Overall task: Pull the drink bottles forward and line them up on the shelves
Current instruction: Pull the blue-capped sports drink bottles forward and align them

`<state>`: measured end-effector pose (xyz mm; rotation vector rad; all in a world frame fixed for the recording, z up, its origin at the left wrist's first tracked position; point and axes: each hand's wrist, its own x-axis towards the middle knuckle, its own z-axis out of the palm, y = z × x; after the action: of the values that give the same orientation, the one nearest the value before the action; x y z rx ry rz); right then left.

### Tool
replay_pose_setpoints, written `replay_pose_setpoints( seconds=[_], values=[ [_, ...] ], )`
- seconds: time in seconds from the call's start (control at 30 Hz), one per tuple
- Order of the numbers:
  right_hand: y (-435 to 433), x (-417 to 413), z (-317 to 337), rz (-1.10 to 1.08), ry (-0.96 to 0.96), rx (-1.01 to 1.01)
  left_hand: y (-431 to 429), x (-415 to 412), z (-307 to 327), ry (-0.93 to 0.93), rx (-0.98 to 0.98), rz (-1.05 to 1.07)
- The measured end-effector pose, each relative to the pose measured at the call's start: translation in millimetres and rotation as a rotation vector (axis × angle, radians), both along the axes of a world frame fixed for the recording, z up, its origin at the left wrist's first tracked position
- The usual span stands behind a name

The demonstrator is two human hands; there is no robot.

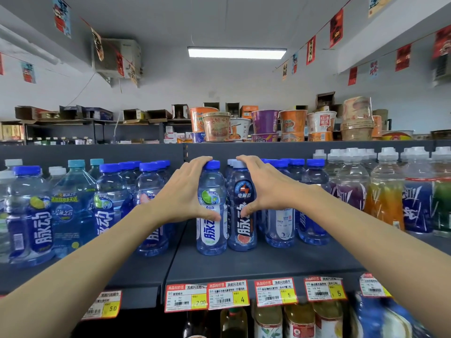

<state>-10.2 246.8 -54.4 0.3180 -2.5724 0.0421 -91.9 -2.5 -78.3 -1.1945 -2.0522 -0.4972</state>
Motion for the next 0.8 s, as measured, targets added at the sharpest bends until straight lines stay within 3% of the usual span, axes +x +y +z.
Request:
replay_pose_setpoints(
  seconds=[0.33, 0.5, 0.63, 0.8],
  values=[
    [-5, 2, -2, -0.044, 0.053, 0.072, 5, 1, 1, 0.014, -0.037, 0.078],
    [12, 25, 6, -0.071, 0.123, 0.157, 9, 18, 2, 0.125, -0.016, 0.201],
    [58, 54, 18, -0.073, 0.303, 0.237, 42, 50, 16, 0.281, 0.02, 0.08],
    [99, 62, 17, -0.166, 0.274, 0.249, 108, 71, 30, 0.3, -0.108, 0.055]
  ],
)
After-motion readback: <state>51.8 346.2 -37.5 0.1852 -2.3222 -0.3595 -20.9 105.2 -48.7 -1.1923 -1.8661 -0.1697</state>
